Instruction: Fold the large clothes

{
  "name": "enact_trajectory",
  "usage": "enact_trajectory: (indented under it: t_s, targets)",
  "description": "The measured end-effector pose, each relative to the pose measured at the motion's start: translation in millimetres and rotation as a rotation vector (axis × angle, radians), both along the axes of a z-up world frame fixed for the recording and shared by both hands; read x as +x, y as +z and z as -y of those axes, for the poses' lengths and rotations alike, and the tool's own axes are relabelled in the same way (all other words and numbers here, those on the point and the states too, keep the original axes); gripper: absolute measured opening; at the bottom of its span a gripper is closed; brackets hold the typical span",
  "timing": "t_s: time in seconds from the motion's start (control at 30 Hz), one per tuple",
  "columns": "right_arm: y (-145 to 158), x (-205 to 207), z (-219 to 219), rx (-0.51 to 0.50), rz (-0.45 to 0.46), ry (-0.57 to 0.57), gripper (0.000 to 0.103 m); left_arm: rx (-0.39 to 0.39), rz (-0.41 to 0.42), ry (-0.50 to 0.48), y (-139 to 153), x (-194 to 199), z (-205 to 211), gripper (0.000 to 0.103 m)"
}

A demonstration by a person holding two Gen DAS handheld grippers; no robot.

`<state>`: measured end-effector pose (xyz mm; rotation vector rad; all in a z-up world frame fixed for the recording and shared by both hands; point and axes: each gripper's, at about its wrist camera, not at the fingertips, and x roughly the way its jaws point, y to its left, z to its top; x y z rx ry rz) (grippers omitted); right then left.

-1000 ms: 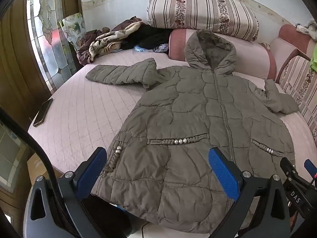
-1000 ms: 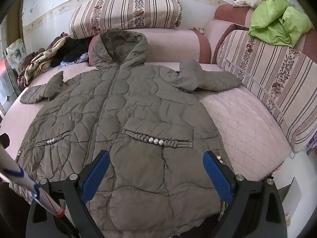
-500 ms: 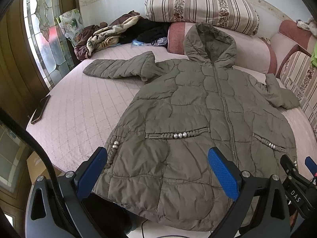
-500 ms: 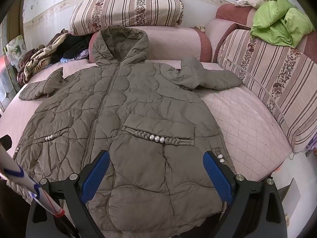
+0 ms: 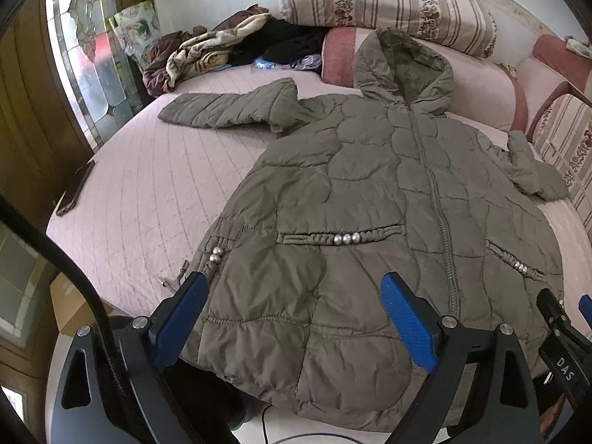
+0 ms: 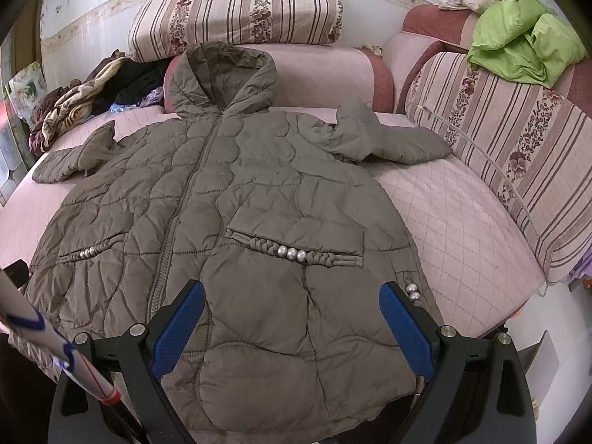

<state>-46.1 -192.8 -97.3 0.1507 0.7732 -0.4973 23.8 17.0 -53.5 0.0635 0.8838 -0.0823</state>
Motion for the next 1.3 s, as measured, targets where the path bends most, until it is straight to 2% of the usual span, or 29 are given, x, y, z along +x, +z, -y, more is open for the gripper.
enact_trajectory:
  t_s: [0.17,0.5,1.3]
  targets:
    - [0.7,-1.2,-2.1,-0.019,-0.004,-0.001,0.097,-0.028,-0.041,-0.005,-6.8,1.4,-3.2,0.094]
    - [-3.9,-0.2,-1.0,-0.047,-0.060,-0.019,0.097,0.042,-0.024,-0.035,-6.8,-6.0,8.9,0.094]
    - [-18.2,0.7,12.8,-0.032,-0.119,-0.064,0.097,0.066,-0.039,-0.053,-11.2,-8.2,18.8,0.094]
